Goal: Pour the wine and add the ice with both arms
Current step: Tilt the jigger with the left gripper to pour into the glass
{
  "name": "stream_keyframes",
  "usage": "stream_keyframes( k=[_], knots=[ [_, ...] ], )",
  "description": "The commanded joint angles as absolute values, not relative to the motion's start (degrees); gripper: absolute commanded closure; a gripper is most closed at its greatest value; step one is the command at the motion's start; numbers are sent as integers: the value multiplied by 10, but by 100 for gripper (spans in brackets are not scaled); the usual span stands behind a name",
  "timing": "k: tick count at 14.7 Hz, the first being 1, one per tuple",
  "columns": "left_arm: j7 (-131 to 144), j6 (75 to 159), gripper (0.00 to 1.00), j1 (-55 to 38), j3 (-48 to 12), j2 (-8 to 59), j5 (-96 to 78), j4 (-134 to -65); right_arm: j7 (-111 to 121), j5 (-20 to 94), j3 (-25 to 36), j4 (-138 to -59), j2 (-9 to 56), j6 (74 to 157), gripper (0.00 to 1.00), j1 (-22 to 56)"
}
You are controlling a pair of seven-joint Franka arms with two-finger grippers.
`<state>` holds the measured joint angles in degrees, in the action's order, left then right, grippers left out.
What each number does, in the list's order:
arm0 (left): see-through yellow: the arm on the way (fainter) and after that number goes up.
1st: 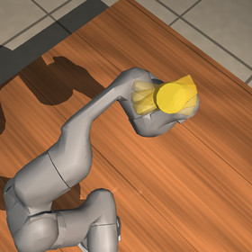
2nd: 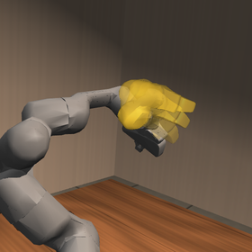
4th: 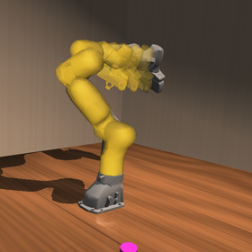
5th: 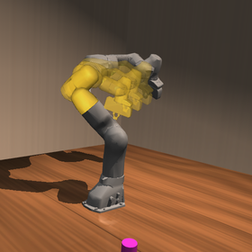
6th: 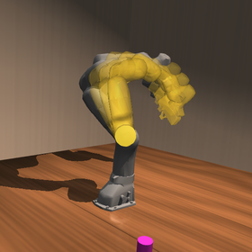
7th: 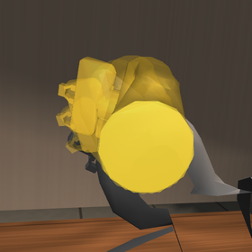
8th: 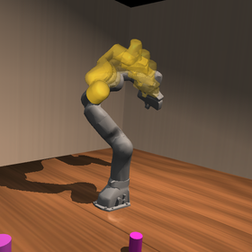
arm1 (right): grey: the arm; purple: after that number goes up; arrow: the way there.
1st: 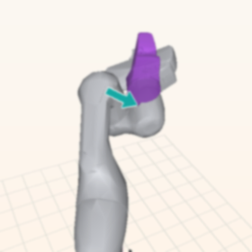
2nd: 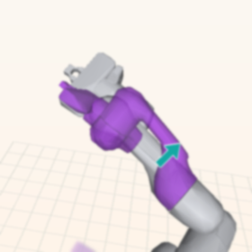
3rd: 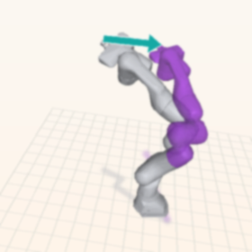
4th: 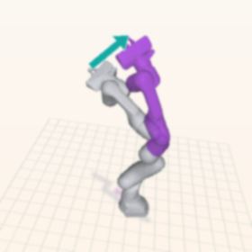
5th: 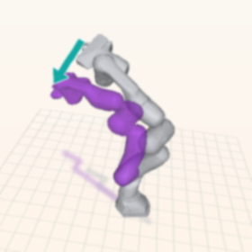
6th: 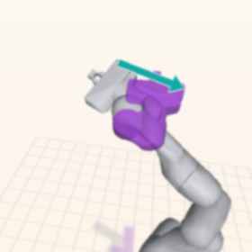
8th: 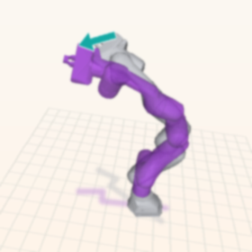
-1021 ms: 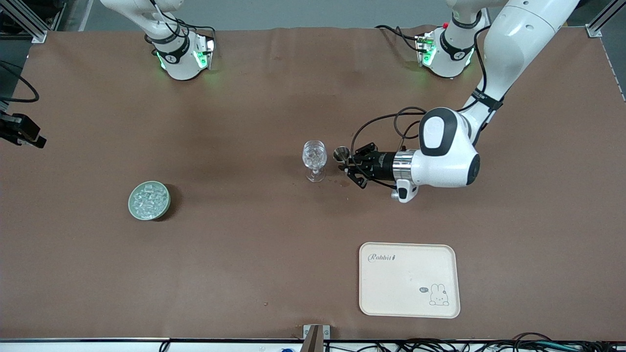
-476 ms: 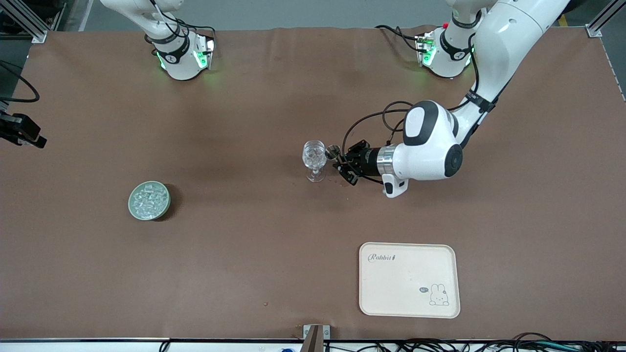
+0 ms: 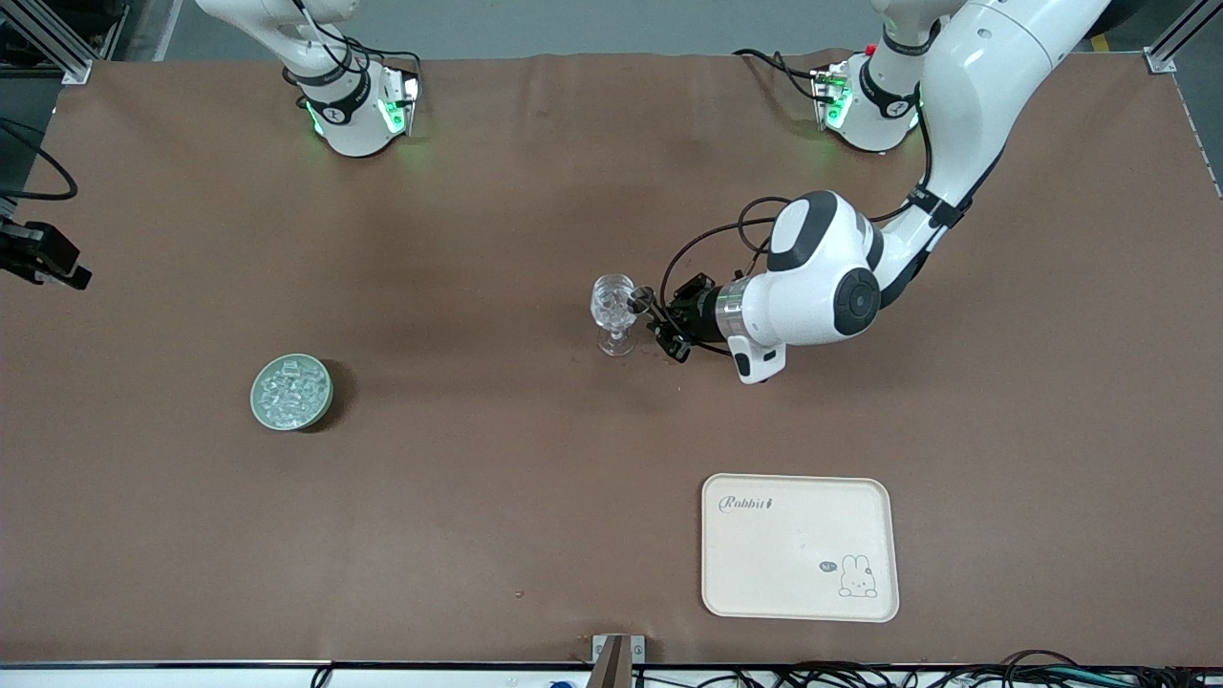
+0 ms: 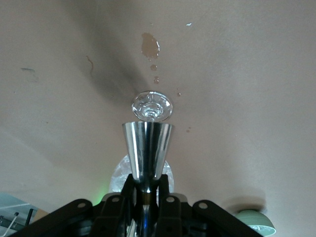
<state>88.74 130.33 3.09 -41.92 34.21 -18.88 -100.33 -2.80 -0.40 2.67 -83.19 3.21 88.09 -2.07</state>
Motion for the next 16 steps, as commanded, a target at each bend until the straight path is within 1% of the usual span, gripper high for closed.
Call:
stream_keyframes(
  k=[1, 4, 16],
  knots=[
    [931, 1305, 100, 26, -432, 353, -146, -979, -26, 1, 22, -838, 26, 882, 99, -25],
    [968, 1305, 100, 19, -437, 356, -93, -978, -26, 1, 22, -838, 26, 882, 99, -25],
    [1035, 1299, 100, 18, -468, 358, 14, -978, -23, 1, 23, -838, 26, 882, 99, -25]
  ],
)
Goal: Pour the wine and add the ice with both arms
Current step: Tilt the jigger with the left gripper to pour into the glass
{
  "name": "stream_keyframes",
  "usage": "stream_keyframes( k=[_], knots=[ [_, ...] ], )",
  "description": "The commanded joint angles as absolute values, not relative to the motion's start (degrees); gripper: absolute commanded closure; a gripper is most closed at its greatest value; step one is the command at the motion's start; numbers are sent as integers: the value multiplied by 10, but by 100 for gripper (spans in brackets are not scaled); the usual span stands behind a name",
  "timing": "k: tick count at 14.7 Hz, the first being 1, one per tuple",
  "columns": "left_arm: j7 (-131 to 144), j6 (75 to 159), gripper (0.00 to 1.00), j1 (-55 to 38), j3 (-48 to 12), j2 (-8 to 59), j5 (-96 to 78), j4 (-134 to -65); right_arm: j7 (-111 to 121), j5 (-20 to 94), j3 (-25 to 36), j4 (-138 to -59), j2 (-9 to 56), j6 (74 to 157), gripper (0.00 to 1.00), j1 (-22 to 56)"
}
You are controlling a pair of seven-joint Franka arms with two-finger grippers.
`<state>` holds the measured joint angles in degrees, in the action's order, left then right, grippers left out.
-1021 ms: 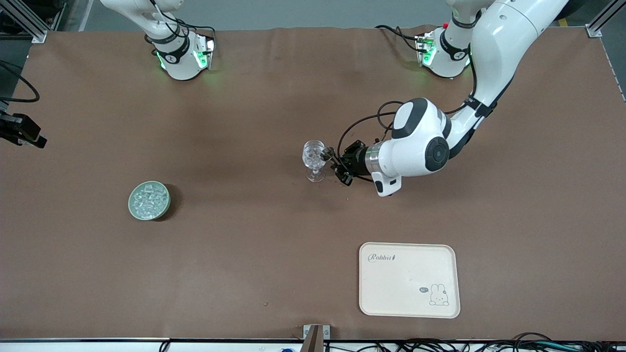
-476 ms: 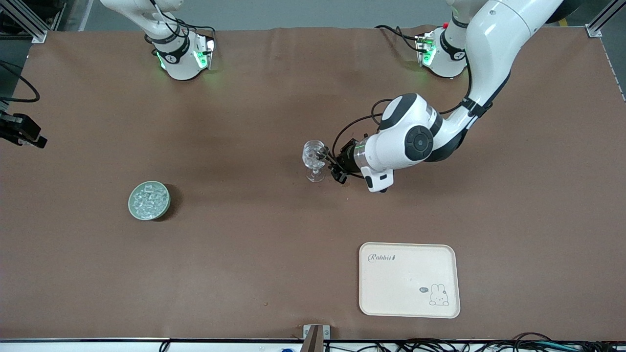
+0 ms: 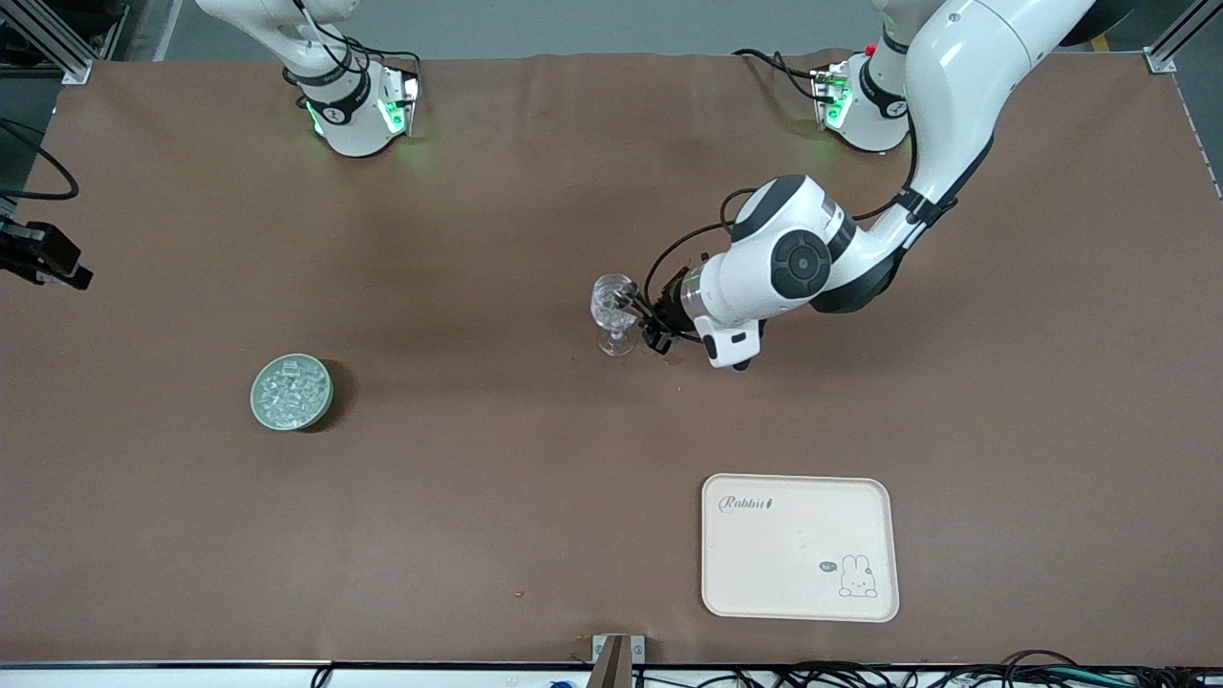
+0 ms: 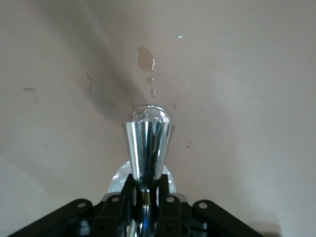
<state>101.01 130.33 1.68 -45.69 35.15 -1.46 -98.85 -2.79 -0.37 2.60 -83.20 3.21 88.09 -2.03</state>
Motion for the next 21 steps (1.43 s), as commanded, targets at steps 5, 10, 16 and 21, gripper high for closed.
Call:
stream_keyframes(
  k=[5, 10, 16, 21],
  knots=[
    [1048, 1289, 99, 18, -475, 354, 36, -978, -23, 2, 23, -838, 26, 882, 99, -24],
    [1067, 1273, 99, 19, -487, 356, 73, -977, -23, 2, 23, -838, 26, 882, 99, -24],
    [1068, 1249, 99, 20, -491, 353, 89, -969, -23, 2, 23, -838, 26, 883, 99, -24],
    [1070, 1232, 99, 19, -497, 345, 95, -969, -23, 2, 23, -838, 26, 884, 99, -24]
  ],
)
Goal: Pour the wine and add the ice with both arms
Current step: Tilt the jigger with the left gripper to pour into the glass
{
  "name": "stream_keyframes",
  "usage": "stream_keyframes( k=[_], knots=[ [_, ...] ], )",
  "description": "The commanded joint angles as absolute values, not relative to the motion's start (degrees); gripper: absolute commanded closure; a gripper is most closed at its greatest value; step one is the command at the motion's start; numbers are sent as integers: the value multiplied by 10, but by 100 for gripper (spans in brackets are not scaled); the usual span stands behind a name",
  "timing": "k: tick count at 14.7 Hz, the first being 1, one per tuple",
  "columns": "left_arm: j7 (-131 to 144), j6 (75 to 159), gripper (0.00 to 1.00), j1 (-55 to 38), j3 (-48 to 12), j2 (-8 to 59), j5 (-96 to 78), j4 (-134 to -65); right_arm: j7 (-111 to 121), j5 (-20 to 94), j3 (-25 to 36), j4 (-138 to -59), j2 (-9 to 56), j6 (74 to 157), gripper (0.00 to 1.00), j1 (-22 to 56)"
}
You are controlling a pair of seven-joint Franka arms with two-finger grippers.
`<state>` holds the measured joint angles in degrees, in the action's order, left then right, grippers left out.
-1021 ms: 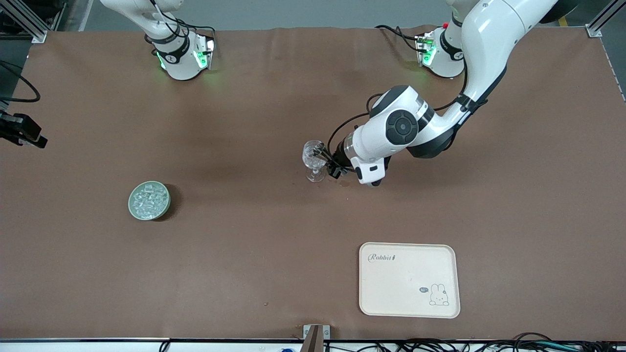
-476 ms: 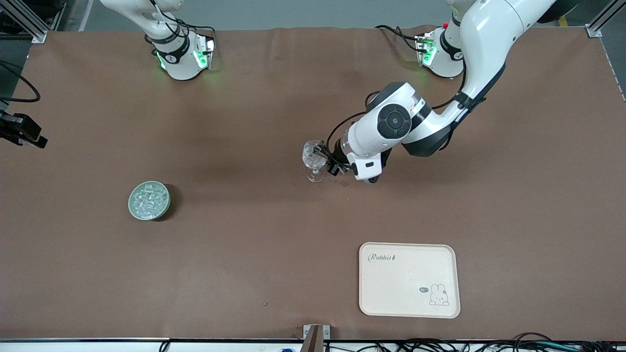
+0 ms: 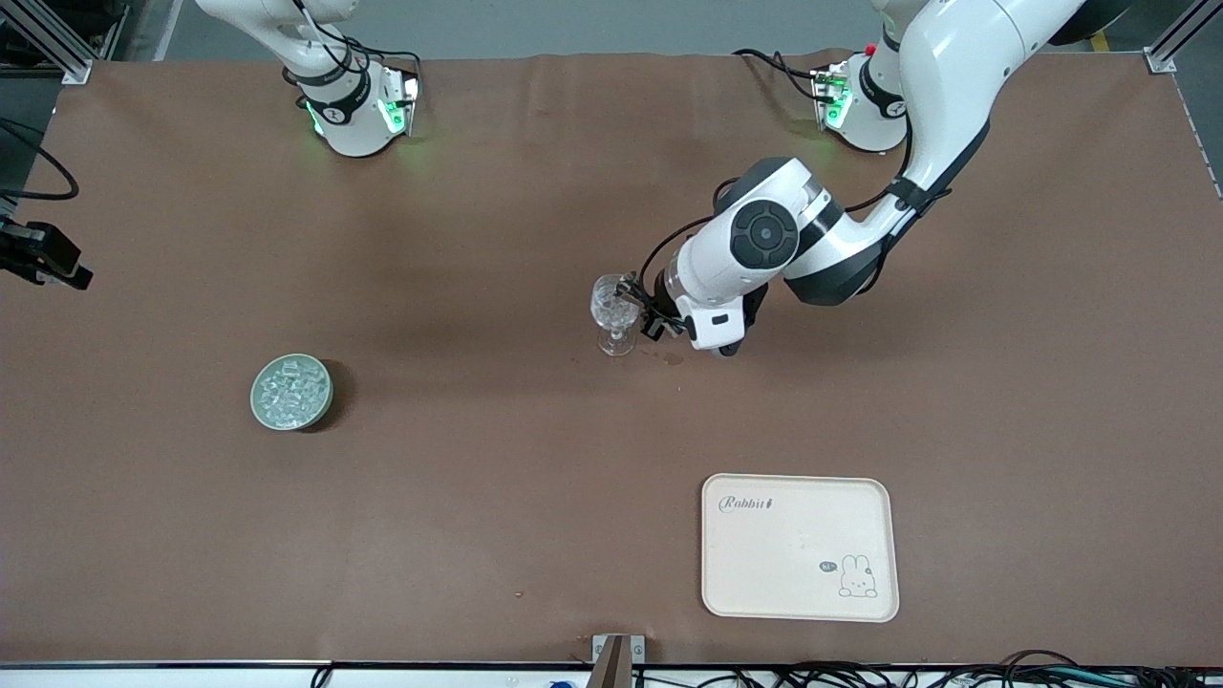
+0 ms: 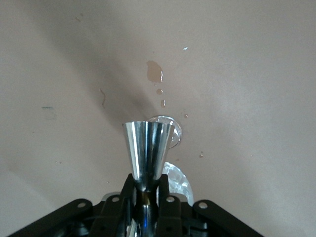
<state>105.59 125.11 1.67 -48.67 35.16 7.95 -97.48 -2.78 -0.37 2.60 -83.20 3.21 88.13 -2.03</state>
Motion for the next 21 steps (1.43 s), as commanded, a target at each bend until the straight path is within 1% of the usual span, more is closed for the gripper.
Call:
stream_keyframes(
  k=[1, 14, 21],
  knots=[
    [1077, 1224, 99, 19, -497, 345, 104, -968, -23, 3, 23, -838, 26, 884, 99, -24],
    [1114, 1203, 99, 19, -516, 345, 163, -965, -22, 3, 23, -838, 26, 884, 99, -24],
    [1092, 1205, 99, 32, -515, 345, 77, -957, -26, 3, 21, -837, 27, 881, 99, -23]
  ],
)
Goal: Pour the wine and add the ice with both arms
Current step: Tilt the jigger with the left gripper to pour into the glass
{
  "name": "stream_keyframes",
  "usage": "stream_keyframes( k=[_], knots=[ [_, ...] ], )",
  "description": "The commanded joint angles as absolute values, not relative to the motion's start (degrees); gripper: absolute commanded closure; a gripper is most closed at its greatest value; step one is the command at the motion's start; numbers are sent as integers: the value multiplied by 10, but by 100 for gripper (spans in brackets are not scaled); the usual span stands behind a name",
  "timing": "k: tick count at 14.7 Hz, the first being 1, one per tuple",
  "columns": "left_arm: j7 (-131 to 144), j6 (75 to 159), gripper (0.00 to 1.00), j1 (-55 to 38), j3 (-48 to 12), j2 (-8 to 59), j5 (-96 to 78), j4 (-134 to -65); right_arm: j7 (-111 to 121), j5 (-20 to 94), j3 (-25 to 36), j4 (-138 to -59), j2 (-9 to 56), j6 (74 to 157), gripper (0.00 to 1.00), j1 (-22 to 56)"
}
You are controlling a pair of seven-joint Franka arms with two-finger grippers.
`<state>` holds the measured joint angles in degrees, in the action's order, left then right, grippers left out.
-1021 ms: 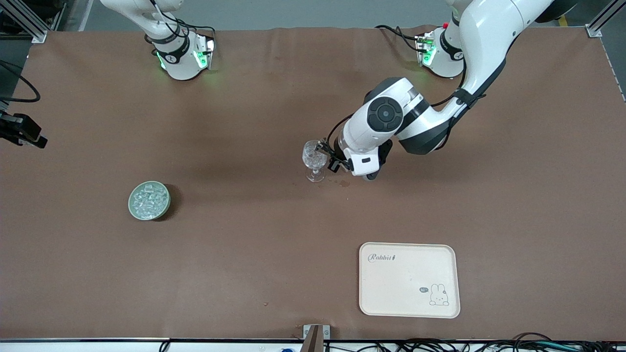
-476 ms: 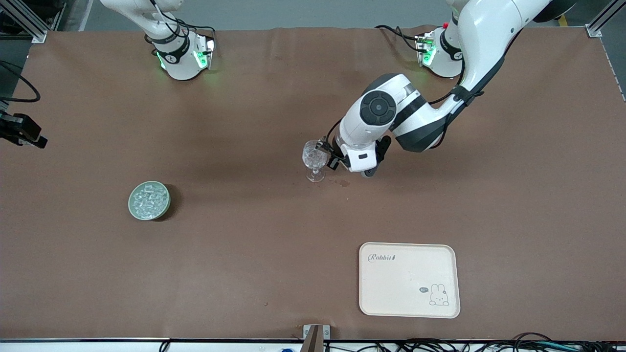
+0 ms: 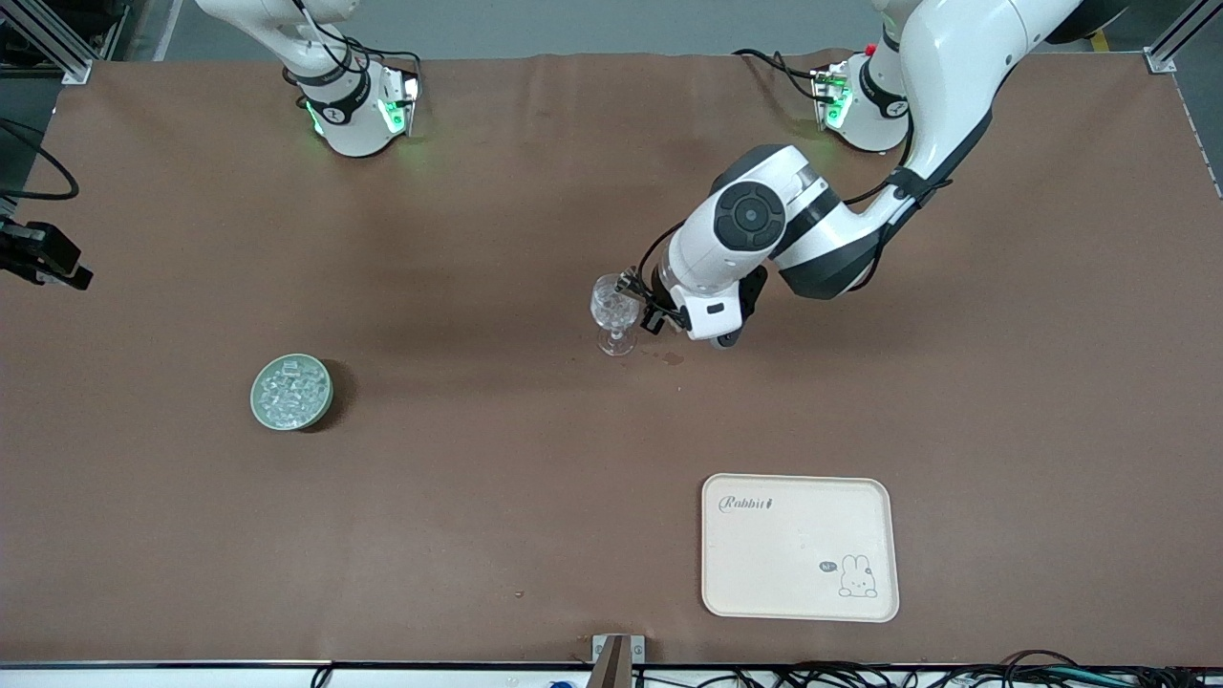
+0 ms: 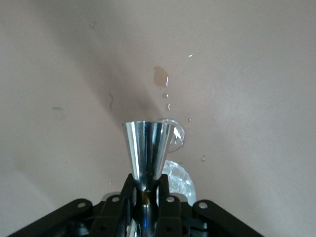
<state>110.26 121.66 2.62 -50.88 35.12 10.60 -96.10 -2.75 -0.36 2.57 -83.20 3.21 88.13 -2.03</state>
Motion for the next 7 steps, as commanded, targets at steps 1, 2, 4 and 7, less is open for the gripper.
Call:
stream_keyframes(
  k=[1, 2, 4, 7],
  knots=[
    [1072, 1205, 99, 32, -512, 345, 52, -957, -29, 3, 20, -836, 26, 881, 99, -19],
    [1044, 1204, 99, 33, -503, 342, 20, -958, -32, 4, 20, -836, 27, 880, 99, -11],
    [1006, 1204, 99, 32, -476, 322, -35, -959, -69, 4, 6, -835, 26, 878, 99, 3],
    [942, 1177, 99, 31, -427, 292, -118, -962, -168, 3, -67, -835, 26, 875, 99, 3]
  ],
)
